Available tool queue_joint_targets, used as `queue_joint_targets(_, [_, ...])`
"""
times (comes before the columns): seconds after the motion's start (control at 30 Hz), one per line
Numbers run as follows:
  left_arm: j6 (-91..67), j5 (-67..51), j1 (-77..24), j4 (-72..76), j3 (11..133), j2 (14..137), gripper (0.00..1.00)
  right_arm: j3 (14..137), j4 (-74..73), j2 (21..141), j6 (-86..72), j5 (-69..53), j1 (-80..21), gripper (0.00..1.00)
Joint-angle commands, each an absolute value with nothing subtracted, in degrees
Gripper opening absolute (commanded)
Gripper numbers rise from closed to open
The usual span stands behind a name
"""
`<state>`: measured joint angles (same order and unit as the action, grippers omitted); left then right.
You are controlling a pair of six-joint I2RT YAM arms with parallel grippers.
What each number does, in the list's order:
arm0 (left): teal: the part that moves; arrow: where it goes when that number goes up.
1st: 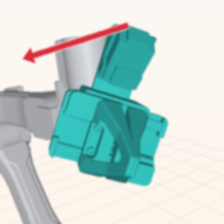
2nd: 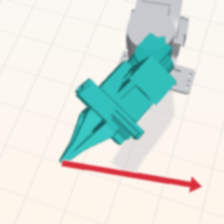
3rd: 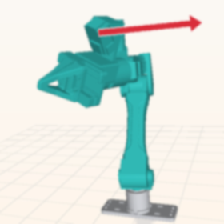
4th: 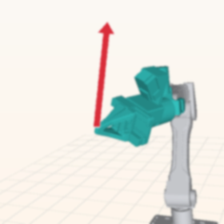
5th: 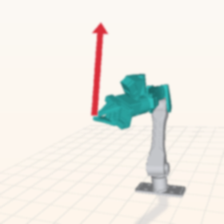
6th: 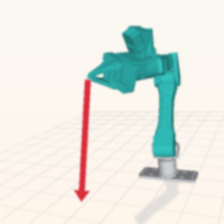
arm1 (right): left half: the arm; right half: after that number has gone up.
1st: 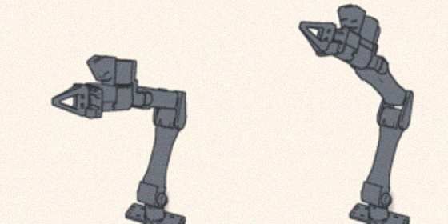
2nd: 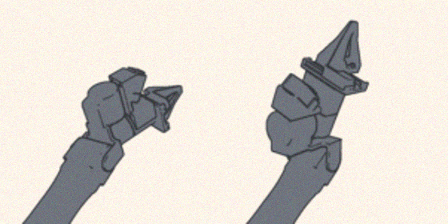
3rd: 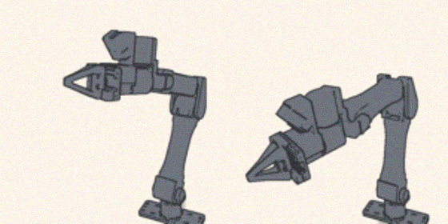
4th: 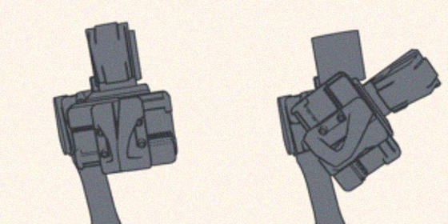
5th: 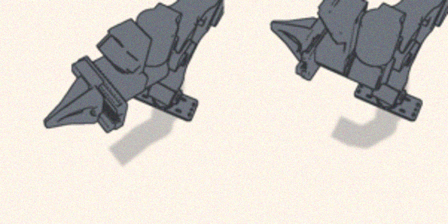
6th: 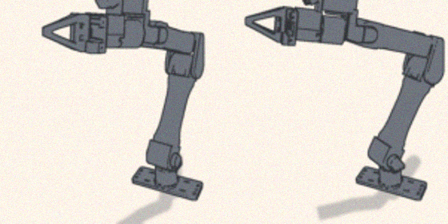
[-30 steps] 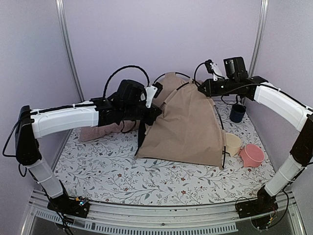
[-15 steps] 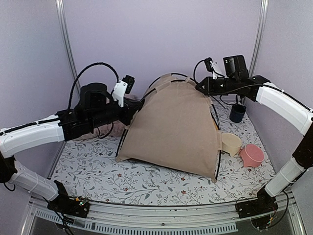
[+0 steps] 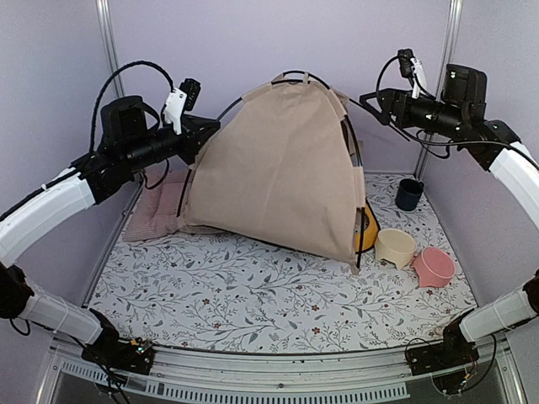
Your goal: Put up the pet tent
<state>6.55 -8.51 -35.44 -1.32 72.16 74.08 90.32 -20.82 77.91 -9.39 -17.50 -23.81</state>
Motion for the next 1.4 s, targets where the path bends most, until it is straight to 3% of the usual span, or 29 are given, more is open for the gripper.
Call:
queue_joint_targets(0.0, [9.41,-19.41,-28.36,-0.79,77.78,75.74,0.0,90.72,-17.95,71.77,-3.87,-17.71,-23.25,0.86])
queue_joint_targets(0.13, [11.9,-29.59,-24.52,-6.0,82.1,77.6,0.0,88.39,-17.59,69.31,1.06,-13.95,-23.23,1.0])
queue_joint_targets(0.6, [18.65,-46.03,-20.59,-10.09,80.88,74.6,0.0,83.41,-20.46,70.46,14.93,-17.37,-23.24,0.99])
queue_joint_targets(0.87, [19.16,-51.41,-20.49,-8.43,74.94,71.09,0.0,78.84,-19.34,67.62,22.67,-26.4,-23.24,1.0])
queue_joint_targets(1.2, [14.4,-53.4,-20.48,-1.01,69.37,68.28,0.0,80.35,-29.79,69.31,20.23,-41.12,-23.21,0.87])
queue_joint_targets(1.37, [13.07,-54.18,-20.48,0.65,69.24,68.13,0.0,78.1,-30.87,68.63,18.84,-41.97,-23.21,0.81])
